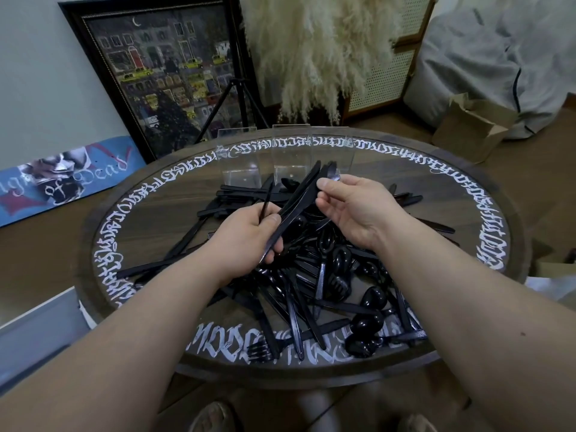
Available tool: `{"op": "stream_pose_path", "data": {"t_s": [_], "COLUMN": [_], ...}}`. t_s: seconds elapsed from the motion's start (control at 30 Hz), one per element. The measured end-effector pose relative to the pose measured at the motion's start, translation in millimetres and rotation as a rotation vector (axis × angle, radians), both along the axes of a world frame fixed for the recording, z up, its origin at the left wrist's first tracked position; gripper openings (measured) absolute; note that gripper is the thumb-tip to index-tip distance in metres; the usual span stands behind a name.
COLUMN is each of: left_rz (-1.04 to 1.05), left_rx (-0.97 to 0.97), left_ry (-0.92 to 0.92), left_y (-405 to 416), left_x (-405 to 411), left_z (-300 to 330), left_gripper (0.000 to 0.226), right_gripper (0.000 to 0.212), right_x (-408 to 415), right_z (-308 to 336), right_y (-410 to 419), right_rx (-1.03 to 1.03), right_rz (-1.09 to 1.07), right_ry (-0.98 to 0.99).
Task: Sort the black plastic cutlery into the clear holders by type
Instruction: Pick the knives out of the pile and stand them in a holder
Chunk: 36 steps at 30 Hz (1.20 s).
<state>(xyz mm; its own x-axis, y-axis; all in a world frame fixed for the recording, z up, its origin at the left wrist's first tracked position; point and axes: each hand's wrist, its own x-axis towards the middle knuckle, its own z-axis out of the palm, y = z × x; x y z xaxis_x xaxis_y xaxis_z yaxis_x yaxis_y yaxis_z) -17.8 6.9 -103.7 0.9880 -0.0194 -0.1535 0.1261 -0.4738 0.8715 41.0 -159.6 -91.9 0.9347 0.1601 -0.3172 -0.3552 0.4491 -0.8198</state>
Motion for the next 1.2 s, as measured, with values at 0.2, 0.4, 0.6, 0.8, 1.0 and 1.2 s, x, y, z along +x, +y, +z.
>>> {"op": "stream_pose_path", "data": {"t_s": [0.2, 0.4, 0.6, 0.8, 1.0, 1.2], "left_rz": [0.008, -0.061, 0.297, 0.266, 0.123, 0.052], "left_rx": [-0.064, 0.014, 0.017, 0.000, -0.096, -0.061], "left_ry": [0.065, 0.081, -0.008, -0.049, 0.024, -0.017], "left_y": [-0.6, -1.2, 9.1, -3.9, -6.0, -6.0], "left_x": [-0.8, 1.5, 12.6, 15.9, 14.5, 11.5], "left_z": [0.5, 2.9, -0.6, 2.8, 3.5, 1.3], "left_gripper": [0.038, 0.043, 0.042, 0.017, 0.020, 0.032], "right_gripper": [0.016, 0.010, 0.014, 0.015, 0.017, 0.018], "right_x": [-1.3, -1.5, -3.9, -8.4, -6.4, -4.7], "right_z": [0.2, 1.2, -2.2, -3.7, -5.2, -4.9], "right_y": [1.7, 0.3, -0.6, 4.3, 1.1, 3.7], "right_rx": [-0.055, -0.071, -0.209, -0.216, -0.195, -0.116], "right_rz": [0.096, 0.200, 0.305, 0.361, 0.308, 0.257], "right_ry": [-0.055, -0.050, -0.136, -0.177, -0.175, -0.162]}}
